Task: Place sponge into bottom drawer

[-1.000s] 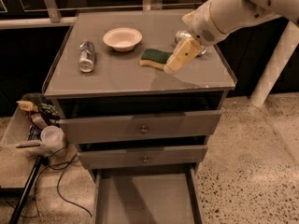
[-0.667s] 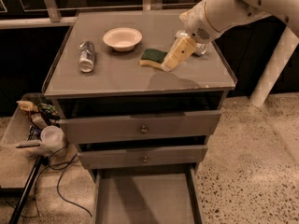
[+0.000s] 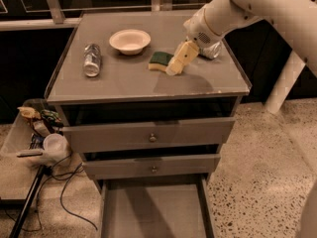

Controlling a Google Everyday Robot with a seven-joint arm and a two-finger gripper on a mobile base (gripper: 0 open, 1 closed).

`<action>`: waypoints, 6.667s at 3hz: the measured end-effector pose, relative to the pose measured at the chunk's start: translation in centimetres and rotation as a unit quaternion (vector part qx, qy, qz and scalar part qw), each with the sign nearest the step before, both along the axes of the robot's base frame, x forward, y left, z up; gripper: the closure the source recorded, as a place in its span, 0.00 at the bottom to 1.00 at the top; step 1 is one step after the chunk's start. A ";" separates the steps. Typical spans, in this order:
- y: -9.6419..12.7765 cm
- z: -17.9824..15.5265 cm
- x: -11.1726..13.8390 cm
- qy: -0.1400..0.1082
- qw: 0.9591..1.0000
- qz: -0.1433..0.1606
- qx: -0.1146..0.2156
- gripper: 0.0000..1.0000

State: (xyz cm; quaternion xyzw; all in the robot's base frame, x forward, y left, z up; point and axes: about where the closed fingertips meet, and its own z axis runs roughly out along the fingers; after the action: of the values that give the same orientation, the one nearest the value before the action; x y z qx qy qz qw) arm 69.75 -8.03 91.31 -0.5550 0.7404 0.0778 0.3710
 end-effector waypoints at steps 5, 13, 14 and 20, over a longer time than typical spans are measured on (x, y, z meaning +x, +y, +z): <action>1.5 -5.5 3.5 0.059 0.998 0.003 0.007 0.00; 1.9 -8.3 3.1 0.089 0.996 0.002 0.007 1.00; 2.0 -8.4 3.1 0.090 0.996 0.003 0.007 1.00; -3.0 -2.5 -16.3 0.041 0.994 -0.098 -0.034 1.00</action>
Offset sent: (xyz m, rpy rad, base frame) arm 0.0390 0.0071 -0.0415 0.0036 0.0930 -0.0021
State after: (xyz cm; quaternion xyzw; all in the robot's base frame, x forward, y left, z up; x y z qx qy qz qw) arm 53.42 -11.04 88.79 -0.4887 0.8079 0.0384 0.3272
